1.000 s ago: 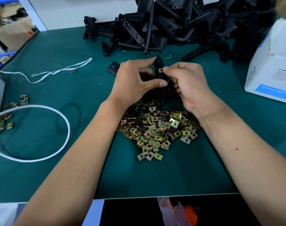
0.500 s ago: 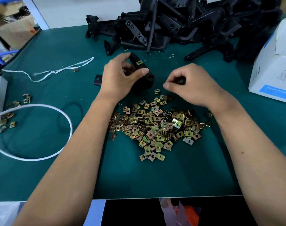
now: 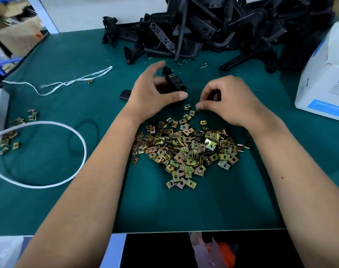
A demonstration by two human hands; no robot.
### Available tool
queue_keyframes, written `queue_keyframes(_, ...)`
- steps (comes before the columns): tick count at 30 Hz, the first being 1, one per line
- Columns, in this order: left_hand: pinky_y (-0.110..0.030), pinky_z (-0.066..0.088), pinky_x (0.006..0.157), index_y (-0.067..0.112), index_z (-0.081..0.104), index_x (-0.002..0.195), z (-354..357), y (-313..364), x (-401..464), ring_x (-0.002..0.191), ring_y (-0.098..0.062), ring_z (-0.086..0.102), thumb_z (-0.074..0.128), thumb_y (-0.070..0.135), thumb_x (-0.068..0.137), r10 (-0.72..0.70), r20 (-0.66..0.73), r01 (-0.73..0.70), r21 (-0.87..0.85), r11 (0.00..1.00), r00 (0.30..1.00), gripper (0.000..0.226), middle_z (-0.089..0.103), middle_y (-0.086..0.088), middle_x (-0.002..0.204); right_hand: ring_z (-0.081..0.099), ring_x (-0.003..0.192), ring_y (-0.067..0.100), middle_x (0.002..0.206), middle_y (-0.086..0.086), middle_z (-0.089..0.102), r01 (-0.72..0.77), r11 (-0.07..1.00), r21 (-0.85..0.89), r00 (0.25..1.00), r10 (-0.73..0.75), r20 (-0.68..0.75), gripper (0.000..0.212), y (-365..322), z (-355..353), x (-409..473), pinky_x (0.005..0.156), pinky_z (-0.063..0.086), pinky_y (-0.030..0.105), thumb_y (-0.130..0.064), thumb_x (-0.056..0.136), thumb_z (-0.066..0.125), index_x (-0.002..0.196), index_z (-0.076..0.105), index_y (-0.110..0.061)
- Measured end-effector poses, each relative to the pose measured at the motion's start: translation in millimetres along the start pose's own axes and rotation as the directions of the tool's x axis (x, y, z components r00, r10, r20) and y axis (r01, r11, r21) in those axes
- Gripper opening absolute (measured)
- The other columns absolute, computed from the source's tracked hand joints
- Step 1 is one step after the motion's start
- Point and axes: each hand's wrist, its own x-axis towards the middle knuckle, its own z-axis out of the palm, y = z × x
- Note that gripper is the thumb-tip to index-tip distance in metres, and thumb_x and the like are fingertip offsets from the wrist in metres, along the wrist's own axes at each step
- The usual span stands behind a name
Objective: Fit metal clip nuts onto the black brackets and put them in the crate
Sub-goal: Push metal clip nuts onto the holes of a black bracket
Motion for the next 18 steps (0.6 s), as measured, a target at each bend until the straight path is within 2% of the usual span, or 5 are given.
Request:
queue_keyframes(3,-0.024,0.045,0.107,0.016,0.035,0.156,5.4,2.4,-1.3,0.112,-0.002,0.066,0.093,0.046,0.068,0.039,0.001,-0.039,-0.003,0.999,0.999,0.110,0.075,0.009,0.107,0.063,0.064,0.000,0.073,-0.007,0.071,-0.027,0.970,0.241,0.989,0.061,-0.133,0.013,-1.7,4.3,1.4,0.056,0.043,0.008,-0.029,0.091,0.077,0.083,0.069,-0.023)
queue_keyframes(5,-0.021,0.044,0.105,0.015,0.033,0.157,9.5,4.9,-2.3,0.112,-0.004,0.067,0.093,0.046,0.066,0.075,0.008,-0.075,-0.002,0.997,0.997,0.114,0.075,0.006,0.108,0.064,0.059,0.010,0.072,-0.001,0.073,-0.036,0.855,0.517,0.976,0.142,-0.168,0.010,-6.7,8.2,0.3,0.051,0.046,0.019,-0.021,0.097,0.071,0.090,0.068,-0.015)
queue_keyframes(7,-0.014,0.045,0.100,0.012,0.031,0.158,13.7,6.5,-2.6,0.111,-0.003,0.067,0.094,0.044,0.065,0.107,0.013,-0.107,-0.006,0.994,0.994,0.117,0.076,0.006,0.107,0.061,0.058,0.012,0.069,-0.001,0.071,-0.023,0.759,0.650,0.964,0.189,-0.186,0.007,-9.5,12.0,-1.0,0.049,0.046,0.022,-0.016,0.098,0.070,0.092,0.070,-0.014)
queue_keyframes(14,-0.004,0.041,0.097,0.012,0.033,0.158,16.1,5.3,-1.8,0.109,0.003,0.066,0.095,0.043,0.065,0.142,-0.011,-0.142,0.025,0.990,0.990,0.116,0.075,0.012,0.106,0.066,0.075,0.008,0.095,-0.005,0.079,-0.048,0.765,0.642,0.965,0.202,-0.169,0.022,-7.8,18.1,0.3,0.073,0.055,0.020,-0.007,0.093,0.071,0.109,0.080,-0.020)
queue_keyframes(18,-0.003,0.040,0.095,0.012,0.034,0.158,15.1,4.7,-2.5,0.106,0.004,0.066,0.094,0.047,0.065,0.183,-0.030,-0.180,0.072,0.981,0.983,0.117,0.074,0.015,0.103,0.066,0.070,0.007,0.094,-0.004,0.079,-0.041,0.787,0.615,0.967,0.185,-0.172,0.025,-9.0,18.8,-0.9,0.073,0.057,0.020,-0.005,0.093,0.071,0.110,0.080,-0.022)
